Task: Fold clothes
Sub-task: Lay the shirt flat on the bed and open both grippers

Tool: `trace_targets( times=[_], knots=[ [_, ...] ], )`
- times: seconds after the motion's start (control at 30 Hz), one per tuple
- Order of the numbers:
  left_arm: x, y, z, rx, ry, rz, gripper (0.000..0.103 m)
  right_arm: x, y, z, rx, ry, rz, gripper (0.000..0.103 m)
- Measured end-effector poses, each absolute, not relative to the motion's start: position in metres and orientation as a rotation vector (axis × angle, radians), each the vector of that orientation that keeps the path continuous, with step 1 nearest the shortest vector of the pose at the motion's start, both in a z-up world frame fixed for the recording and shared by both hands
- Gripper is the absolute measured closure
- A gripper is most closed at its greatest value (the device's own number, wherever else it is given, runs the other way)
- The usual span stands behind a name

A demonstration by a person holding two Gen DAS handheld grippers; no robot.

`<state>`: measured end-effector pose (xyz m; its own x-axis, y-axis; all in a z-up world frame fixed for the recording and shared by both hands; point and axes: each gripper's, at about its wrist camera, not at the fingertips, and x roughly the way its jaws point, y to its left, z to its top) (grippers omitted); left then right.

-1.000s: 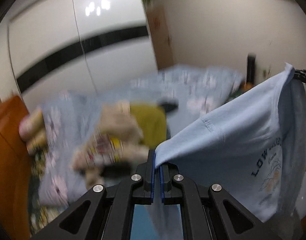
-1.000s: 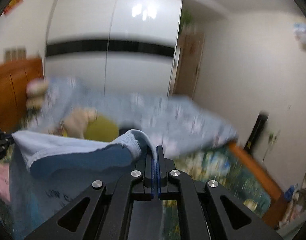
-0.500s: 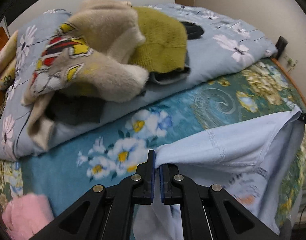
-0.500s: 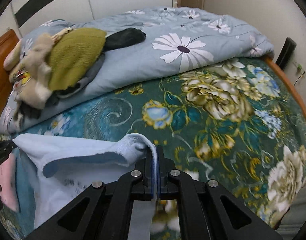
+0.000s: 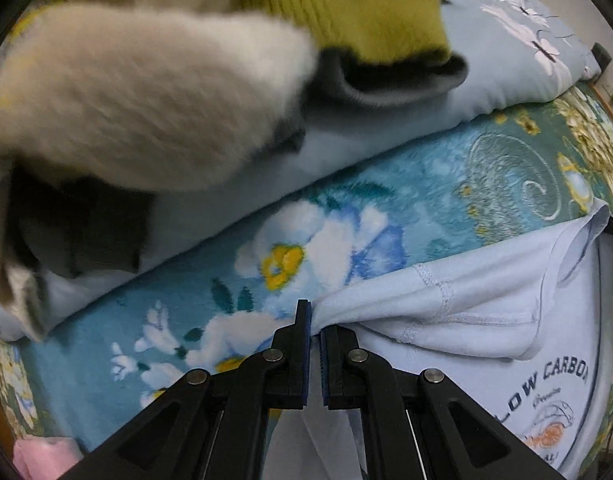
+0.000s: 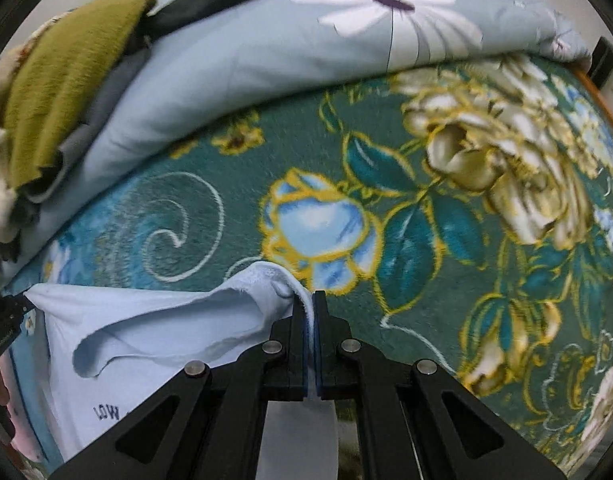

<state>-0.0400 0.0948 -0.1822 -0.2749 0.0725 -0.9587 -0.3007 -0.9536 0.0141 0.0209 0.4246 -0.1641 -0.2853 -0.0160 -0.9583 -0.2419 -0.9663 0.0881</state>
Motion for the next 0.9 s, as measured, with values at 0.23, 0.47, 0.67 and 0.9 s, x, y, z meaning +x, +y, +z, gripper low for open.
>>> trace_targets(
  times=[0.23, 0.47, 0.67, 0.9],
  knots=[
    [-0.024, 0.081, -0.17, -1.698, 0.17, 2.303, 0.093, 0.028, 0.416, -0.157, -1.771, 0.251, 2.424, 0.099],
    [0.046, 0.046, -0.144, -1.637, -0.017, 2.33, 0.064, 0.085, 0.407, -0.11, -1.645, 0.191, 2.472, 0.06],
    [0.118, 0.032, -0.153, -1.652, -0.14, 2.273, 0.064, 0.179, 0.394, -0.1, -1.59, 0.445, 2.455, 0.06],
    [0.185, 0.008, -0.159, -1.69, -0.209, 2.286, 0.064, 0.274, 0.358, -0.113, -1.649, 0.551, 2.416, 0.06]
  ],
)
